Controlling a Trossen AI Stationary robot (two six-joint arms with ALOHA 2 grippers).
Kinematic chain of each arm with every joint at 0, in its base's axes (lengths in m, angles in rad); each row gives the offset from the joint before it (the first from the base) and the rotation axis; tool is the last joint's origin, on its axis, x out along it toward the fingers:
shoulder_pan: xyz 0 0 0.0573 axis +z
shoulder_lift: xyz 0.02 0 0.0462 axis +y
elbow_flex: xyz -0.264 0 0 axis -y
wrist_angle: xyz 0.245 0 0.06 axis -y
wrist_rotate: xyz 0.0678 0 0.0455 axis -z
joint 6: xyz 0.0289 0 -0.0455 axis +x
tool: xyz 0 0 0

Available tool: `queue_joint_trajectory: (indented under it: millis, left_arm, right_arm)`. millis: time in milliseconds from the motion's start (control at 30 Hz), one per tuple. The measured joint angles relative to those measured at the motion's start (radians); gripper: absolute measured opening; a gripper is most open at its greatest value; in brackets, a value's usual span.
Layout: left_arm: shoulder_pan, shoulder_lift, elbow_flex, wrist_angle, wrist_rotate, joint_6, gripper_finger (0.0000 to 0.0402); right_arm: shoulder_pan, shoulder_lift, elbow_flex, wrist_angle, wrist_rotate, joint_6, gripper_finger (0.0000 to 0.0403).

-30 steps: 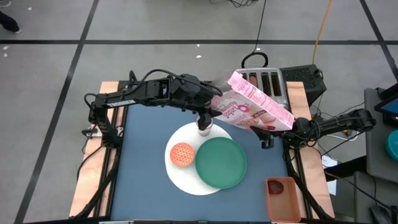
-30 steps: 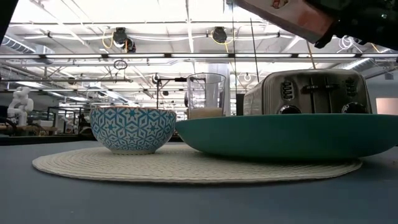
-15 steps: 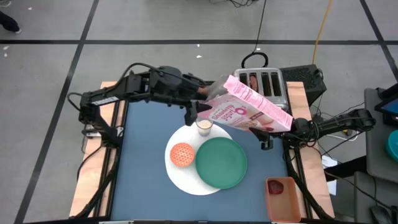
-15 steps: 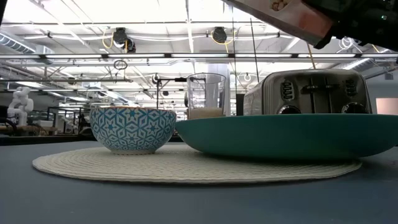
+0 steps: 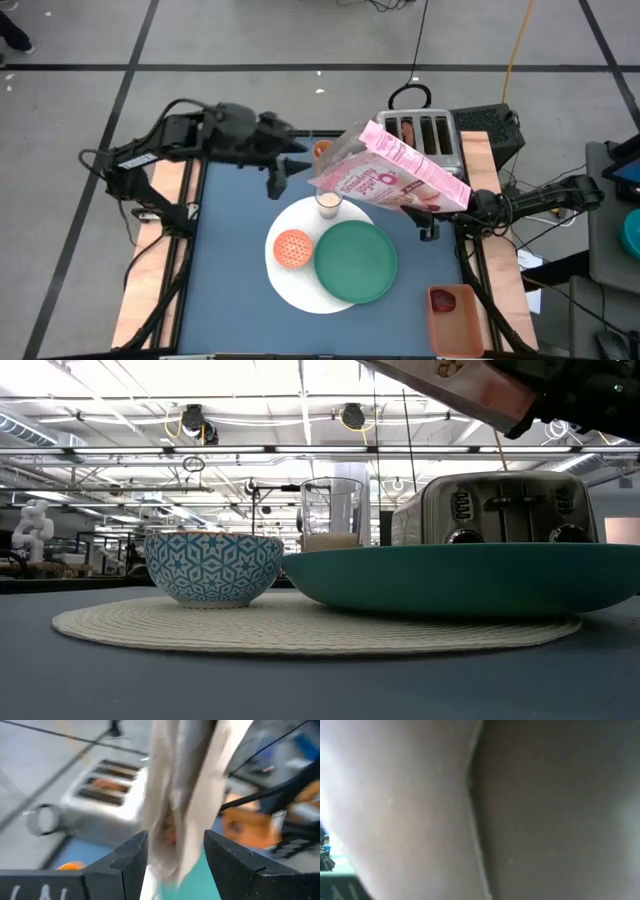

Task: Arrange a breakfast setting
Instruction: Pour the cereal from the cereal box into the orange bowl

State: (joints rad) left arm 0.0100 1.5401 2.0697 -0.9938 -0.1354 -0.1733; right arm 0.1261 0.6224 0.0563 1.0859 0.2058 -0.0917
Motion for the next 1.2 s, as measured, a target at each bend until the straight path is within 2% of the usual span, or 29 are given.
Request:
queue_joint_trajectory:
  millis: [133,233,300,400,567,767,967,1200]
  left_arm:
    - [-0.11,-0.037,-0.012,-0.129,-0.206,-0.024,0.0198]
    - [-0.173,-0.077,-0.104,-0.12,-0.296,-0.032,0.0198]
    - [-0.197,-0.124,-0.225,-0.093,-0.308,-0.037,0.0198]
    - [-0.202,-0.239,-0.473,0.028,-0.308,-0.055,0.0198]
    - [-0.189,-0.482,-0.908,0.351,-0.31,-0.099,0.0198]
    - [-0.187,-0.74,-1.258,0.577,-0.31,-0.195,0.0198]
    - [-0.187,-0.841,-1.406,0.646,-0.31,-0.264,0.0198]
    - [-0.187,-0.847,-1.457,0.717,-0.31,-0.206,0.0198]
  right_arm:
    - [0.0,-0.001,0.0,-0.005,0.0,0.0,0.0215]
    - [0.0,-0.005,0.0,-0.007,0.0,0.0,0.0215]
    - [0.0,-0.006,0.0,-0.007,0.001,0.0,0.0215]
    - [0.0,-0.007,0.0,-0.006,0.001,0.001,0.0215]
    - [-0.001,-0.008,0.0,-0.005,-0.022,0.043,0.0215]
    - [0.0,-0.008,0.0,-0.006,-0.078,0.054,0.0215]
    - [-0.001,-0.005,0.0,-0.047,-0.093,0.087,0.0215]
    - [0.0,-0.004,0.0,-0.126,-0.162,0.192,0.0215]
